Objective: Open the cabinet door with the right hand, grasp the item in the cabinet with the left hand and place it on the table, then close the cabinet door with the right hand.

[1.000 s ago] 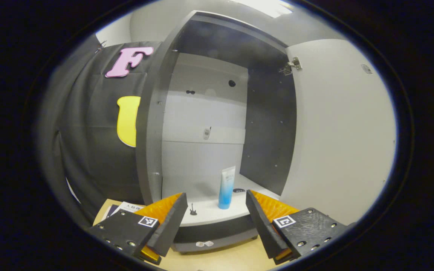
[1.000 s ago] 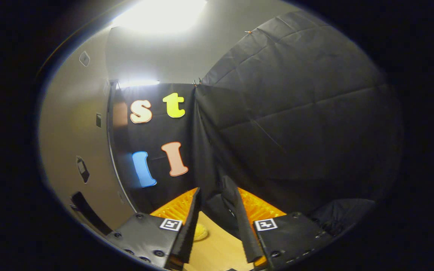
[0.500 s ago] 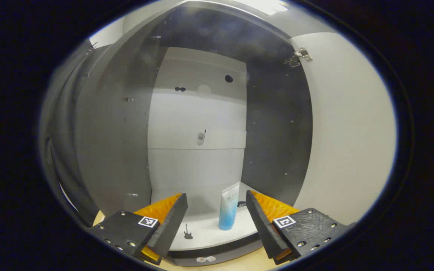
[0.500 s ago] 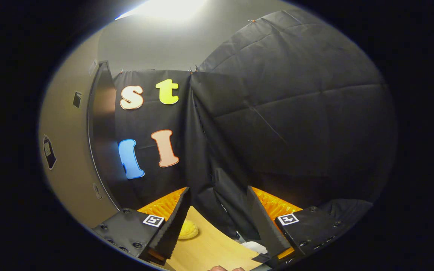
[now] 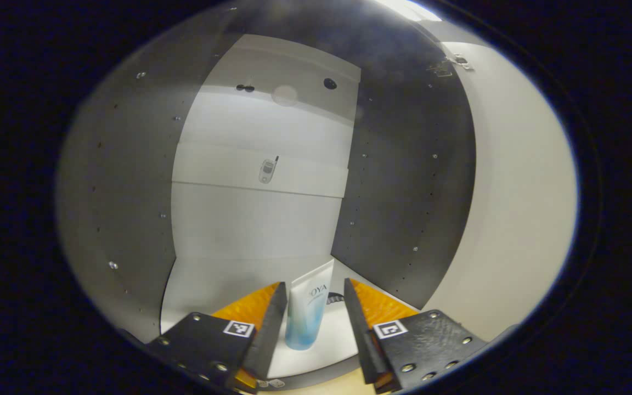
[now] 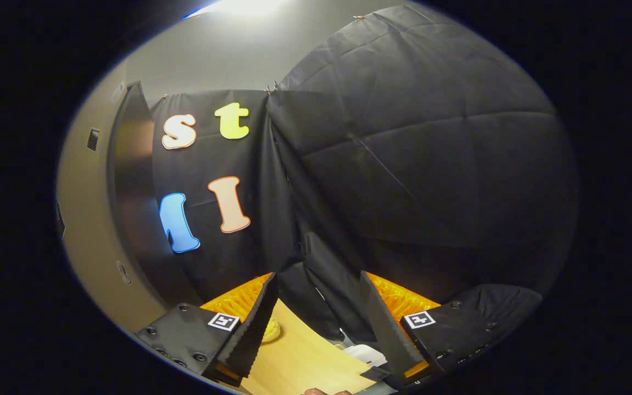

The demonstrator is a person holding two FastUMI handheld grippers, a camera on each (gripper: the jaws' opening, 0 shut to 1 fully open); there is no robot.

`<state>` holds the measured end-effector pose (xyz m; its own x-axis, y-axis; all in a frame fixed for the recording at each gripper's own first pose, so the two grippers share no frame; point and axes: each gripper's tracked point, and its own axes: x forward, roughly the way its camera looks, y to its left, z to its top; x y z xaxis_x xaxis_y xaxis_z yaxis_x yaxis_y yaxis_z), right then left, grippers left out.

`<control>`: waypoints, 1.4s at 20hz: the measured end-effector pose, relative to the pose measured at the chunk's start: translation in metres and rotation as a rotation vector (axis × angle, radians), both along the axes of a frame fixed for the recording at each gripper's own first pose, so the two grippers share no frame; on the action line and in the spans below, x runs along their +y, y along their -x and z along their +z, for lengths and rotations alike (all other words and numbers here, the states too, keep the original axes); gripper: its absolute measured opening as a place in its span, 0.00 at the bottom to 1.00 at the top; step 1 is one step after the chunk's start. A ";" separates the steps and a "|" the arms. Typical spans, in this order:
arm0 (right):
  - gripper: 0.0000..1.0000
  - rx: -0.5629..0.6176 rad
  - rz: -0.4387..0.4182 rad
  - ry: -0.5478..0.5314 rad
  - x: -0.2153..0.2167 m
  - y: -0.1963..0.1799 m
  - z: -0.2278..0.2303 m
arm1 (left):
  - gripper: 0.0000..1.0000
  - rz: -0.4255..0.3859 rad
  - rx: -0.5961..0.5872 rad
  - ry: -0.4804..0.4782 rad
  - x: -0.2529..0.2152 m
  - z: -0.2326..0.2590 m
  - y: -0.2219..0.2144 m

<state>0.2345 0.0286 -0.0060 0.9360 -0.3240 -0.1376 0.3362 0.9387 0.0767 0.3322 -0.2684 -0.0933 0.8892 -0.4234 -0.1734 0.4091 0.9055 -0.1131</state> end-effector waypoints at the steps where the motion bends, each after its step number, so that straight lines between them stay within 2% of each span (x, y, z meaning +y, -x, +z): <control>1: 0.93 0.009 0.003 -0.016 -0.002 -0.003 -0.004 | 0.55 0.005 0.007 -0.012 0.000 -0.004 -0.001; 2: 0.93 0.018 0.012 -0.030 -0.004 -0.008 -0.006 | 0.61 0.016 0.011 -0.018 0.001 -0.006 -0.003; 3: 0.93 0.024 0.021 -0.039 -0.006 -0.011 -0.009 | 0.58 0.022 0.014 -0.018 -0.001 -0.007 -0.003; 4: 0.93 0.030 0.029 -0.045 -0.008 -0.017 -0.011 | 0.61 0.035 0.007 -0.015 0.001 -0.006 -0.005; 7: 0.93 0.044 0.041 -0.051 -0.016 -0.026 -0.016 | 0.33 0.064 0.005 0.015 0.002 -0.004 0.000; 9: 0.94 0.041 0.062 -0.074 -0.019 -0.034 -0.017 | 0.17 0.119 -0.017 0.012 0.011 -0.001 -0.001; 12: 0.93 0.023 0.101 -0.093 -0.014 -0.043 -0.013 | 0.09 0.170 -0.025 0.016 0.024 0.000 0.011; 13: 0.93 0.023 0.112 -0.089 -0.012 -0.045 -0.014 | 0.13 0.174 -0.023 0.022 0.026 0.002 0.017; 14: 0.93 0.026 0.125 -0.085 -0.010 -0.047 -0.014 | 0.09 0.178 -0.031 0.032 0.031 0.007 0.022; 16: 0.93 0.030 0.150 -0.081 -0.003 -0.045 -0.018 | 0.09 0.180 -0.059 0.037 0.038 0.020 0.036; 17: 0.93 0.026 0.158 -0.079 -0.001 -0.043 -0.018 | 0.13 0.181 -0.071 0.029 0.042 0.026 0.044; 20: 0.93 0.030 0.183 -0.085 0.012 -0.037 -0.023 | 0.11 0.190 -0.100 0.014 0.059 0.046 0.076; 22: 0.93 0.043 0.230 -0.071 0.026 -0.029 -0.026 | 0.10 0.204 -0.119 0.015 0.073 0.056 0.103; 26: 0.93 0.040 0.235 0.027 0.023 -0.009 -0.018 | 0.09 0.257 -0.138 -0.057 0.120 0.059 0.158; 27: 0.86 0.032 0.235 0.034 0.026 -0.005 -0.016 | 0.09 0.287 -0.173 -0.097 0.135 0.061 0.173; 28: 0.86 0.024 0.237 0.032 0.028 -0.001 -0.014 | 0.09 0.311 -0.195 -0.135 0.154 0.060 0.187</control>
<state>0.2354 0.0571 -0.0197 0.9831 -0.0999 -0.1537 0.1073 0.9934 0.0405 0.1455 -0.1149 -0.0333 0.9933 -0.1134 -0.0245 0.1148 0.9910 0.0688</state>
